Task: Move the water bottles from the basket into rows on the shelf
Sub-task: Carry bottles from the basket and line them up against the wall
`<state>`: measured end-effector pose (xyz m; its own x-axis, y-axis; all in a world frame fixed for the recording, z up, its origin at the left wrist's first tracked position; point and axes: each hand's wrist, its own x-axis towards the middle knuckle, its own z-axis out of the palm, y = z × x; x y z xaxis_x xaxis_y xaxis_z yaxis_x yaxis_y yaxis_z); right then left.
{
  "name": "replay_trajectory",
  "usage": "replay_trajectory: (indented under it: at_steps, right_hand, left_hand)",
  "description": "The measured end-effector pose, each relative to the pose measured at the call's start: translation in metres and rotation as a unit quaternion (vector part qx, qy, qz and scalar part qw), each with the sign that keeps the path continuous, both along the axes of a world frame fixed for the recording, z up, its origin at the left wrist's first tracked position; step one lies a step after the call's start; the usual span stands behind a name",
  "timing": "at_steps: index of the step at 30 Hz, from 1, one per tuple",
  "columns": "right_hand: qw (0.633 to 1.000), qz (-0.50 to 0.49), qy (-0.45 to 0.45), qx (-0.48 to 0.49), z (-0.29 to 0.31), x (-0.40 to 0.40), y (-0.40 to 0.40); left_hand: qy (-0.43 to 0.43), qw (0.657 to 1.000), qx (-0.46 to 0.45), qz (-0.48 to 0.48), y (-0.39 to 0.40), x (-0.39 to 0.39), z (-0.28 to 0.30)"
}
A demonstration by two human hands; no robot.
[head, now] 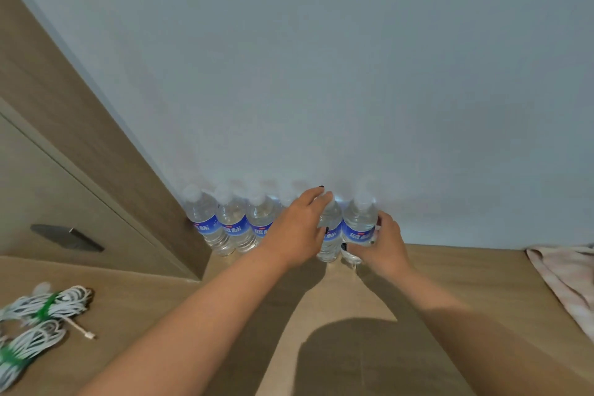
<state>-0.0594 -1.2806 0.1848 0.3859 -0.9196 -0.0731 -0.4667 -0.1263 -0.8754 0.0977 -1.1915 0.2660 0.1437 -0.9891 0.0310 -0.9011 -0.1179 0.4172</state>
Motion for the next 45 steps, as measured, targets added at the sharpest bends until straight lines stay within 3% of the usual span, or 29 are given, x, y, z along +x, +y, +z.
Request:
replay_trajectory:
  at_steps: [8, 15, 23, 36, 45]
  right_hand:
    - [0.991, 0.068, 0.044, -0.103, 0.053, -0.013, 0.031]
    - [0.943, 0.187, 0.171, -0.217, 0.083, -0.007, 0.069]
    - [0.905, 0.303, 0.173, -0.243, 0.1, 0.031, 0.154]
    - [0.768, 0.506, 0.181, -0.348, 0.112, 0.125, 0.381]
    - [0.663, 0.653, 0.157, -0.33, 0.107, 0.192, 0.528]
  left_hand:
    - [0.005, 0.999, 0.007, 0.036, 0.036, -0.001, 0.026]
    - [0.004, 0.997, 0.006, 0.072, 0.107, 0.019, 0.041]
    - [-0.003, 0.989, -0.025, 0.148, 0.234, 0.051, 0.05]
    - [-0.012, 0.95, 0.003, 0.312, 0.527, 0.058, 0.044]
    - [0.018, 0.881, 0.041, 0.472, 0.688, 0.044, 0.028]
